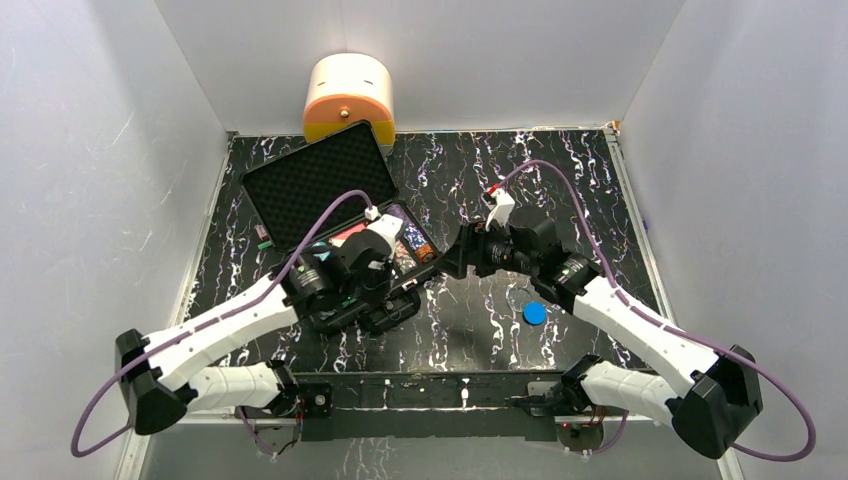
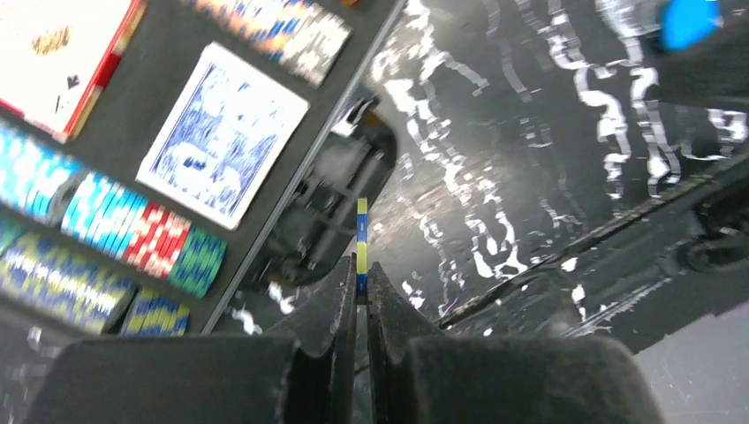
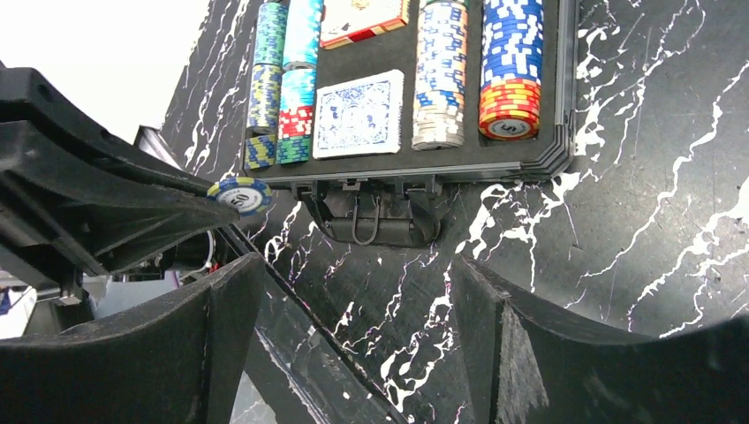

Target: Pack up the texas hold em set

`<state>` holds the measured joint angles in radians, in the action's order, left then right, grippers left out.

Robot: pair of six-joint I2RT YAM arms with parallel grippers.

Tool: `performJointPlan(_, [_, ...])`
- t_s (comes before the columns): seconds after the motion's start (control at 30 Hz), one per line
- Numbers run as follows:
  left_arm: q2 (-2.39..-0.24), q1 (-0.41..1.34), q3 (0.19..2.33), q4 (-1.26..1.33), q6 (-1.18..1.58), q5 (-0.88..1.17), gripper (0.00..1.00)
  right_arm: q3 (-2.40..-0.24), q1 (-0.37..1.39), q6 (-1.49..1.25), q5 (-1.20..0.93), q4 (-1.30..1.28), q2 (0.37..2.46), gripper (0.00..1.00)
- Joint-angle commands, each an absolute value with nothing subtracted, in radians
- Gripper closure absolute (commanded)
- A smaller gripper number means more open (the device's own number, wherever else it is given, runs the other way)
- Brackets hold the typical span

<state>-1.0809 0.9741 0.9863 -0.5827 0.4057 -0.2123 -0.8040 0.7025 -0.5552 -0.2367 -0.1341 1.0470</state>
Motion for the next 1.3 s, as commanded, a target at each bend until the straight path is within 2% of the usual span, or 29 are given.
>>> performJointPlan(0.0, [-1.19, 0.963, 1.069, -1.026, 0.591, -0.311, 1.0, -0.833, 0.702, -0.588, -0.2, -0.151, 1.064, 0.16])
performJointPlan(0.3, [-1.311, 0.908, 1.103, -1.223, 0.677, -0.382, 1.0, -0.86, 0.702, -0.615, -0.237, -0.153, 1.122, 0.18])
performJointPlan(0.47, [-1.325, 0.835, 1.096, -1.229, 0.616, -0.339, 1.0, -0.85, 0.702, -0.635, -0.223, -0.15, 1.106, 0.18])
performJointPlan(0.73, [-1.354, 0.822, 1.05, -1.192, 0.539, -0.225, 1.0, -0.83, 0.702, -0.662, -0.187, -0.168, 1.067, 0.18])
performJointPlan(1.27, [-1.46, 0.738, 1.069, -1.198, 0.516, -0.33, 1.0, -0.839, 0.701, -0.658, -0.148, -0.209, 1.046, 0.18])
